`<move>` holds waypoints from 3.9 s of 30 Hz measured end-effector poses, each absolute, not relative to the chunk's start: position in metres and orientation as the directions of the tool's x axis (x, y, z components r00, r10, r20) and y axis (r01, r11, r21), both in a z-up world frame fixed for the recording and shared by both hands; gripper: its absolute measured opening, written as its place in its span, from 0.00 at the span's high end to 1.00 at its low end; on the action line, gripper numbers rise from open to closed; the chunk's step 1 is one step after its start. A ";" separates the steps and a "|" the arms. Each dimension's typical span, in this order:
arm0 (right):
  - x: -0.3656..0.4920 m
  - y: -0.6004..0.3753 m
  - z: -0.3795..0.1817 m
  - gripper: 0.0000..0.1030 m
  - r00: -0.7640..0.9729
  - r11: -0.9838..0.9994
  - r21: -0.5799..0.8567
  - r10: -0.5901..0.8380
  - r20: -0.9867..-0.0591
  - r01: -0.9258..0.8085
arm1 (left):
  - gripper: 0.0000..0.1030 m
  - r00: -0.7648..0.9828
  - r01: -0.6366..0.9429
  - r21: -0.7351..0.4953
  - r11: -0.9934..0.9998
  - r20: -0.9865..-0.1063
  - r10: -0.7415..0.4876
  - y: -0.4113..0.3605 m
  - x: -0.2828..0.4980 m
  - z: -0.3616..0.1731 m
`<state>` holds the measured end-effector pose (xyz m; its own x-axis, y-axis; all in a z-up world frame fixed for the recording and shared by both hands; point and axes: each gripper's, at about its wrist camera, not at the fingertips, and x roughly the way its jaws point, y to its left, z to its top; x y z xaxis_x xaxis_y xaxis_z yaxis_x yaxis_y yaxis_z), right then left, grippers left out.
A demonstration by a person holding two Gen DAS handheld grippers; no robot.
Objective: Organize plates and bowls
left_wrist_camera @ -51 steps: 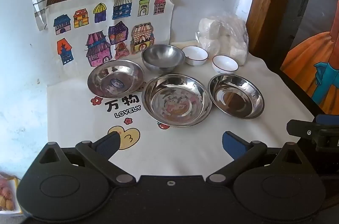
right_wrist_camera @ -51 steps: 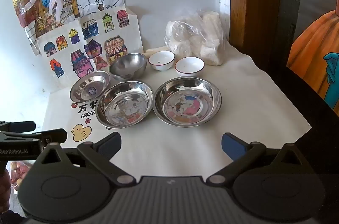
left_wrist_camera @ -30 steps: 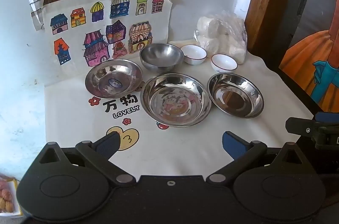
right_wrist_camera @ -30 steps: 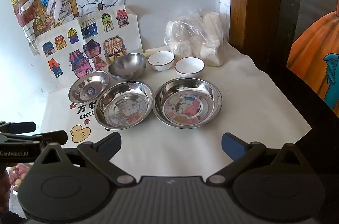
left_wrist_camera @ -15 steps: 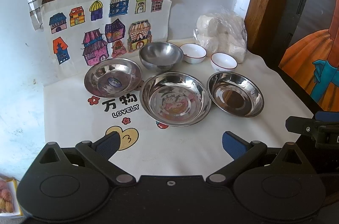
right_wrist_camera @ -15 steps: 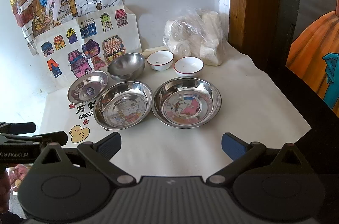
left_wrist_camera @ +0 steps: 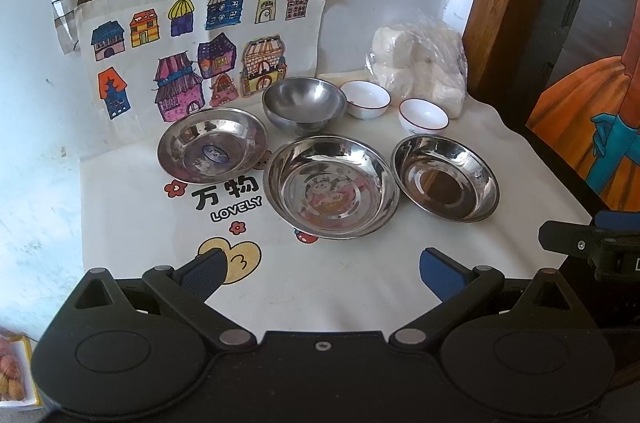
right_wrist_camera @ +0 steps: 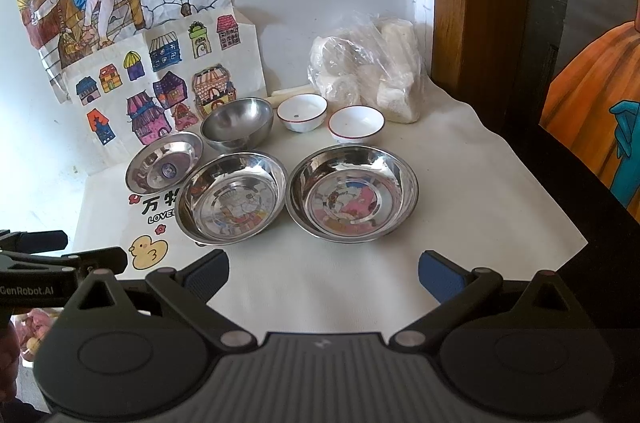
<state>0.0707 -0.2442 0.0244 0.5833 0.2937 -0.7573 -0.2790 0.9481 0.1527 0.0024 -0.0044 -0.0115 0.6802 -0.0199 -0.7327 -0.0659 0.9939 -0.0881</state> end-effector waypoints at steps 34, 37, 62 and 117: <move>0.083 -0.246 0.024 0.00 0.558 0.950 0.149 0.283 -0.780 -0.274 | 0.01 0.652 -0.063 -0.087 0.994 -0.758 -0.025 -0.006 0.019 -0.015; 0.086 -0.246 0.023 0.00 0.549 0.949 0.153 0.286 -0.785 -0.275 | 0.01 0.644 -0.067 -0.084 0.994 -0.765 -0.022 -0.007 0.022 -0.016; 0.201 -0.261 -0.004 0.00 0.403 0.831 0.191 0.439 -0.803 -0.523 | 0.01 0.505 -0.434 -0.287 0.854 -0.862 -0.033 0.002 0.111 -0.056; 0.303 -0.096 -0.106 0.81 0.232 0.805 0.145 0.331 -0.915 -0.576 | 0.87 0.391 -0.381 -0.307 0.872 -0.908 -0.148 0.069 0.170 -0.129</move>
